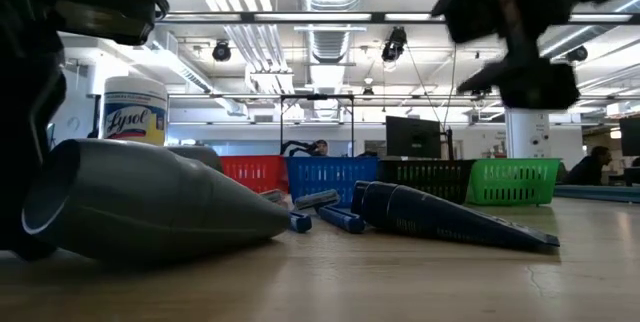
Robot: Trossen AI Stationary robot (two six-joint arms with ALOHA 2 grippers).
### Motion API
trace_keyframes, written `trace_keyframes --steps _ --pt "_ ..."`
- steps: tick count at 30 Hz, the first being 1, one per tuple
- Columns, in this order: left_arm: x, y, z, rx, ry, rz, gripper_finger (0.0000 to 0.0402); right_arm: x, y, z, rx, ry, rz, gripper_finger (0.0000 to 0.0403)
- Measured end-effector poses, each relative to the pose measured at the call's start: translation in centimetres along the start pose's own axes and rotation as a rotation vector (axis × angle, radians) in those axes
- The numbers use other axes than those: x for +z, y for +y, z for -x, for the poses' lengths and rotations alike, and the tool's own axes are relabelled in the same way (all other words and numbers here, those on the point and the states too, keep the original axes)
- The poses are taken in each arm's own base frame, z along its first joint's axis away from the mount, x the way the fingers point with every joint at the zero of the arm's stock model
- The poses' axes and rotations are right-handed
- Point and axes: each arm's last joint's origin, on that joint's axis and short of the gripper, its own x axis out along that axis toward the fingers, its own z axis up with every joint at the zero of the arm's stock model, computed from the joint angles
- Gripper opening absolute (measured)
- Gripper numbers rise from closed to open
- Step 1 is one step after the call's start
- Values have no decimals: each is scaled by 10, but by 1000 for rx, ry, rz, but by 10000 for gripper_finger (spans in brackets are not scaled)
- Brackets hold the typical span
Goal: Pick & Place Travel size toiletries
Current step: Put the deodorant into the green basket
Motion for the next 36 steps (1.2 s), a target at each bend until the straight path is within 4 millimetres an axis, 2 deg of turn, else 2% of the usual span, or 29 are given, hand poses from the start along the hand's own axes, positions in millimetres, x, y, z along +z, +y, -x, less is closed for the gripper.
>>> trace_keyframes --steps 2,6,10,16,26,32,36 --pt "0 0 0 1 -1 0 181 -2 -11 -13 -12 0 -32 297" --pt "0 0 1 0 -8 0 181 -7 -20 -34 -62 45 -37 306" --pt "5 1 8 -12 -50 5 181 -8 -13 -51 -66 96 5 315" --pt "16 5 22 -28 -132 9 181 -1 12 -69 -11 91 80 329" --pt "37 9 42 -67 -264 -82 181 19 43 -78 73 97 160 351" --pt "52 8 43 -86 -292 -159 181 25 59 -76 129 100 206 351" --pt "67 8 44 -83 -312 -206 181 27 60 -76 101 107 205 343"
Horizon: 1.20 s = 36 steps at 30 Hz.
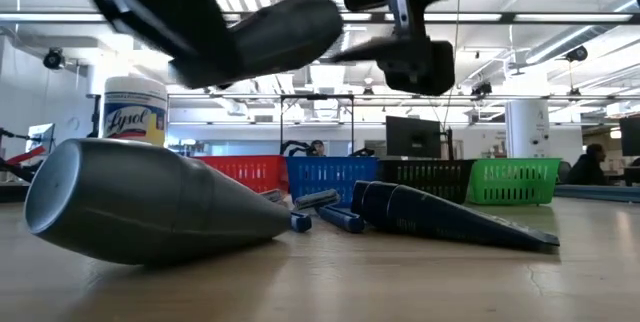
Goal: Pick & Place Travel size toiletries
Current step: Put the deodorant into the green basket
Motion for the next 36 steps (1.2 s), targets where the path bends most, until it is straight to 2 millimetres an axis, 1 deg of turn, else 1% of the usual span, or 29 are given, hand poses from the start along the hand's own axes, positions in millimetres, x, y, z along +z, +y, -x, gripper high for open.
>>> trace_keyframes --steps 6,11,20,27,36 --pt "20 3 -3 5 -31 -69 181 -1 -4 0 -62 25 5 333" --pt "29 4 -6 -6 -52 -107 181 2 -7 1 -69 16 0 323" --pt "36 7 -11 -11 -60 -119 181 12 -6 3 -62 -11 -3 304" --pt "40 12 -16 3 -57 -107 181 10 -9 3 -75 4 -38 285" --pt "40 12 -17 -12 -37 -120 181 11 -10 3 -76 1 -42 248"
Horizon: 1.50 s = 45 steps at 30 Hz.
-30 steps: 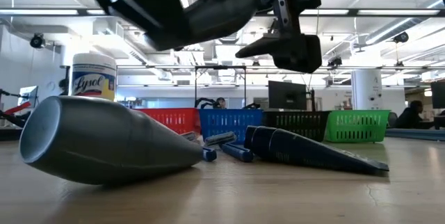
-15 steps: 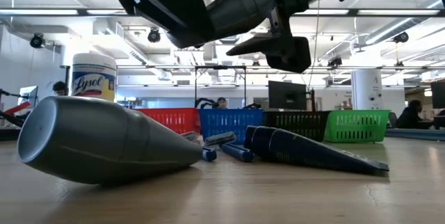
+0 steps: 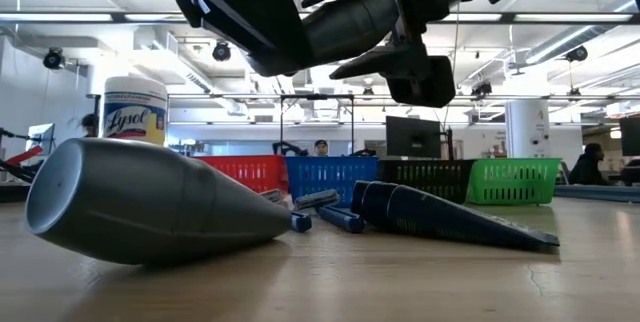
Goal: Pick & Place Travel size toiletries
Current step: Put the deodorant into the green basket
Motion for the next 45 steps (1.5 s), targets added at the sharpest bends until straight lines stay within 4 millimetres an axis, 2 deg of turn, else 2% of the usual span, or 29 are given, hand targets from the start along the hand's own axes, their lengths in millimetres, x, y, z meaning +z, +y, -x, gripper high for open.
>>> trace_keyframes --steps 9,11,19,22,25,30,33,36,40,45 --pt "0 0 0 2 -2 9 183 -1 0 0 6 16 -2 205" --pt "0 0 0 9 -8 16 202 -1 0 0 4 21 -3 191" --pt "-2 1 1 35 -6 21 310 -6 -7 8 -102 58 0 190" --pt "-7 0 3 28 28 42 327 -9 -4 24 -190 7 16 190" --pt "-12 -2 7 25 58 76 332 -15 -2 48 -323 -70 36 190" --pt "-16 -2 11 -2 114 120 325 -31 -5 109 -580 -239 -11 201" --pt "-15 1 17 -7 114 127 321 -38 -16 147 -727 -338 -80 205" --pt "-17 4 18 -2 118 115 321 -41 -31 176 -840 -399 -121 192" --pt "-19 4 17 0 126 85 323 -39 -57 194 -919 -468 -187 189" --pt "-19 4 17 -13 140 43 318 -34 -85 187 -896 -393 -262 190"
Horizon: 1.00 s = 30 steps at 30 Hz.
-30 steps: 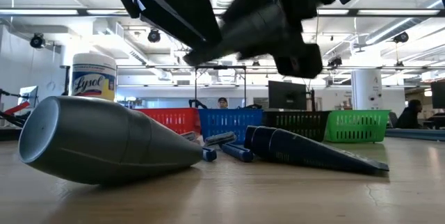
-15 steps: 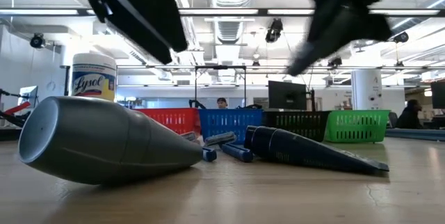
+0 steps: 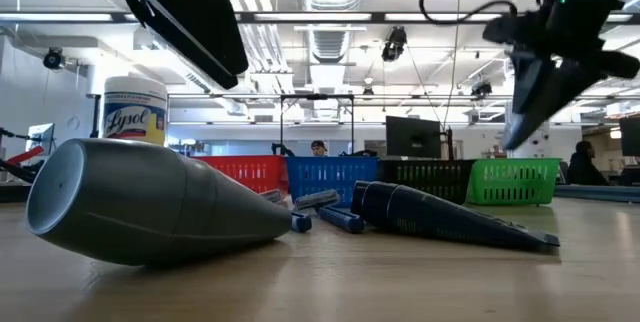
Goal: Pick & Place Travel size toiletries
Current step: Put the deodorant into the green basket
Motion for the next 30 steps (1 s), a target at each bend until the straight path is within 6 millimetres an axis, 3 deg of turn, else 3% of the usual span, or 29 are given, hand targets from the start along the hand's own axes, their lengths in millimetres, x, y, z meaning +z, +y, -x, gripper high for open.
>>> trace_keyframes --steps 5,12,19,30 --pt "-1 1 -1 -33 54 -6 310 10 -4 -11 -21 -9 -26 191" --pt "-4 2 -4 -45 88 18 301 24 -2 -12 -23 -23 -36 192" --pt "-13 14 -3 -57 135 68 300 33 -3 -28 -126 -42 -17 191" --pt "-25 32 3 -233 131 191 303 32 10 -55 -233 -75 37 237"
